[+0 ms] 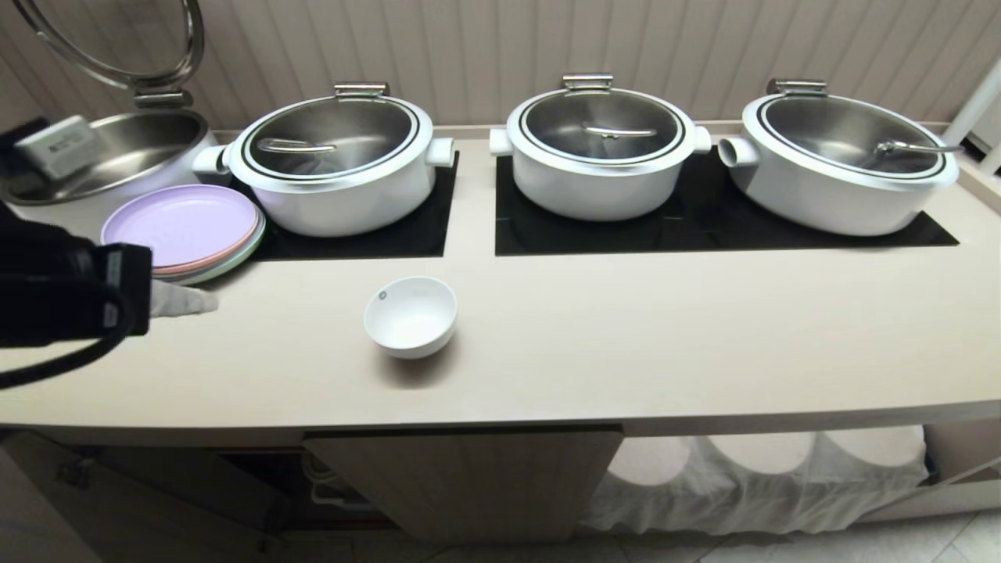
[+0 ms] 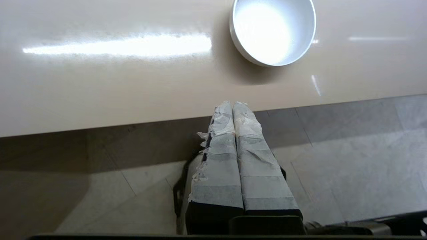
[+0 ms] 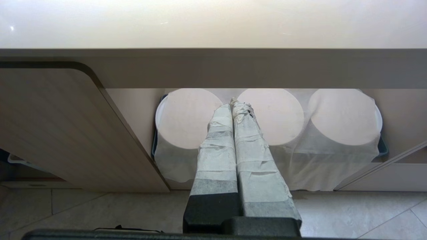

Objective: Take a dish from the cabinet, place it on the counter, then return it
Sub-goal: Pick up the bowl from the table

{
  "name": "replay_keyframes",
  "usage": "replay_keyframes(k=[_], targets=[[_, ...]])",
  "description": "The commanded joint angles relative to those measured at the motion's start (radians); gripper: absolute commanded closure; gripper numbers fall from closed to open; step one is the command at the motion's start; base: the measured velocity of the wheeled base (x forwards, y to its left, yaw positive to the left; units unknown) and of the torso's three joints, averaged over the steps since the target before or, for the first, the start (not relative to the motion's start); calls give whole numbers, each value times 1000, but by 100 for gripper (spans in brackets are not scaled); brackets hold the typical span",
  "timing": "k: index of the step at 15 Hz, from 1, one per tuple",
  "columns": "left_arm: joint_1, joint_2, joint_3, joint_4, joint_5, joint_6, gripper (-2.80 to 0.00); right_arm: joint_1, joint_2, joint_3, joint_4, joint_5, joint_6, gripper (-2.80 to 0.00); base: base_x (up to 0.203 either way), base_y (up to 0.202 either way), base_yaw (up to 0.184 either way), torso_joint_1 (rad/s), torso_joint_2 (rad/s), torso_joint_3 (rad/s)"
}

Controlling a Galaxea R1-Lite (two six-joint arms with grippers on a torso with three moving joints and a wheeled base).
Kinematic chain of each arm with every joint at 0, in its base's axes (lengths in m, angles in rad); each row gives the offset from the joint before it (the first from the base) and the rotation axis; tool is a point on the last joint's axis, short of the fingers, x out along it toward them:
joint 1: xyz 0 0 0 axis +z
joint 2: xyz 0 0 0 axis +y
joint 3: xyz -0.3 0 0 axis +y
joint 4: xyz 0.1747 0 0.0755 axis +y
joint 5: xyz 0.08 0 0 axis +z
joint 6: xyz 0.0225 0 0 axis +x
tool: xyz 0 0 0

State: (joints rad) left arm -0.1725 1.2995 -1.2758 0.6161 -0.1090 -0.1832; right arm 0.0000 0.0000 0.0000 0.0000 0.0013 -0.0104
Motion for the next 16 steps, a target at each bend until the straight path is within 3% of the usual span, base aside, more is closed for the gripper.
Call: replay_keyframes(k=[1,5,10,12,13,14,16], targets=[[-48,159,-94,67,14,-21,0,0,0,0,0,0,0,0,0,0,0,0,0,0],[-128,285,-171,165,126,-43,0,0,0,0,0,0,-1,0,0,0,0,0,0,0],[-154,373,-276,162,130,-127,0,0,0,0,0,0,0,0,0,0,0,0,0,0],[-164,398,-301,162,132,-132,0,0,0,0,0,0,0,0,0,0,0,0,0,0],[-173,405,-307,162,132,-133,-208,1,0,0,0,0,0,0,0,0,0,0,0,0],[-180,411,-311,160,132,-133,-280,0,0,0,0,0,-2,0,0,0,0,0,0,0],[-188,418,-321,159,143,-133,-280,1,0,0,0,0,0,0,0,0,0,0,0,0]])
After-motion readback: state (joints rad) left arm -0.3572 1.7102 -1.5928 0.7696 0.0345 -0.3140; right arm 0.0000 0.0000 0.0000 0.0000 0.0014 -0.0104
